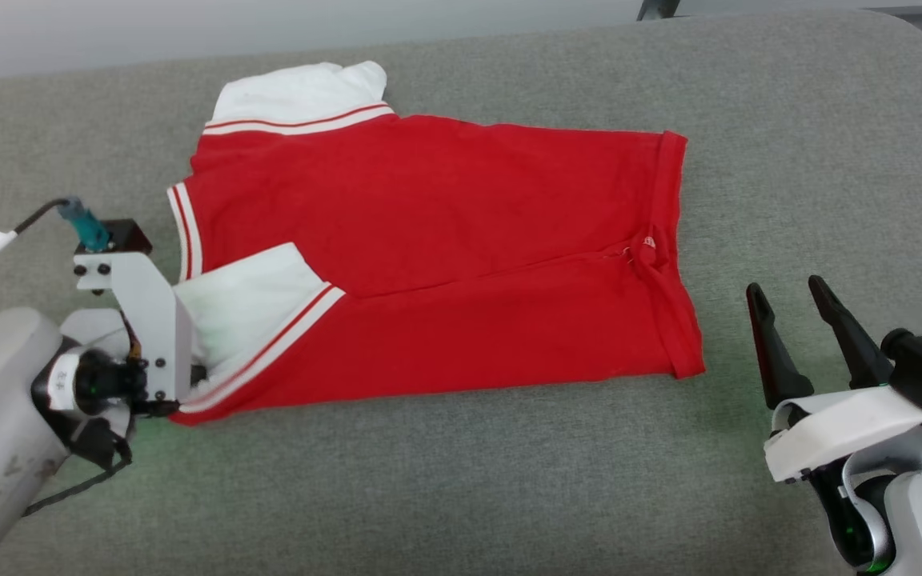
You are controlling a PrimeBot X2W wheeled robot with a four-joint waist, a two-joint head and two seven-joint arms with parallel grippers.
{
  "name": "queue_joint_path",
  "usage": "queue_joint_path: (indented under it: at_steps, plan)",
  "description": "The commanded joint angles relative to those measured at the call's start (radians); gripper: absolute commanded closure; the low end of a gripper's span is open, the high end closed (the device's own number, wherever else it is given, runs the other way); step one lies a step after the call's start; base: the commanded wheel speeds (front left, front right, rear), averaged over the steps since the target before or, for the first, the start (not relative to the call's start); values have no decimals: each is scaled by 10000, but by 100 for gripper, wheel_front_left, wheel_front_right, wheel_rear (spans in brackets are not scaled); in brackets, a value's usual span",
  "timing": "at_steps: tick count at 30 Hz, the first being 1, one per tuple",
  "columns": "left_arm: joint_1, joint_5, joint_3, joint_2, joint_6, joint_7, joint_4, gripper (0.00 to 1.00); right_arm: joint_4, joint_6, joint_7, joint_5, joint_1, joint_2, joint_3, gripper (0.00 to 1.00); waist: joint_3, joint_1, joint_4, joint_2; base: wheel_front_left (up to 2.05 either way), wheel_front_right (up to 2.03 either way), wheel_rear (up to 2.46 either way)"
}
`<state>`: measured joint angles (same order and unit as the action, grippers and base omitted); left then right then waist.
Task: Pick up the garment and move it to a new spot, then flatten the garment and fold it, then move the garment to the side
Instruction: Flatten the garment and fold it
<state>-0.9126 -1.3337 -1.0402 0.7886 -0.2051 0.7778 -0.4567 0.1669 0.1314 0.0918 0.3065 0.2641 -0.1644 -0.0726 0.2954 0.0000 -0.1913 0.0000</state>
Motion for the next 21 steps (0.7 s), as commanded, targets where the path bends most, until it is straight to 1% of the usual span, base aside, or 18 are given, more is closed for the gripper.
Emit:
queue_joint_path:
  at_steps: [1,4,7,11,14,16,17,18,19,21]
  plan:
    - [399,-71,-215,-413,96,-64,-166,100,5,-15,-194,81,153,-59,-28,0,-16,0,77,0,0,0,0]
    - [271,12,-241,-477,194,-77,-273,100,21,-15,-825,268,192,-198,-129,0,-60,0,199,0,0,0,0]
    - [161,30,-189,-603,266,-175,-356,100,33,-15,-1769,604,357,-278,-207,0,-122,0,316,0,0,0,0]
    - [69,91,-212,-785,344,-230,-438,100,-8,-12,-3432,944,637,-597,-574,0,-162,0,438,0,0,0,0]
    - [-17,124,-219,-962,437,-293,-472,100,70,-14,-4782,984,970,-847,-576,0,-162,0,554,0,0,0,0]
    - [-79,169,-230,-1057,516,-343,-515,100,189,-14,-5762,934,1178,-854,-544,0,-159,0,619,0,0,0,0]
    - [-79,169,-230,-1057,516,-343,-515,100,189,-14,-5762,934,1178,-854,-544,0,-159,0,619,0,0,0,0]
    - [-144,190,-231,-1167,563,-401,-542,100,250,-15,-6642,765,1487,-926,-538,0,-143,0,704,0,0,0,0]
    - [-198,205,-223,-1212,601,-418,-561,100,331,-14,-7063,641,1624,-892,-445,0,-126,0,744,0,0,0,0]
    - [-277,251,-219,-1299,630,-454,-590,100,451,-14,-7833,558,1900,-790,-574,0,-91,0,825,0,0,0,0]
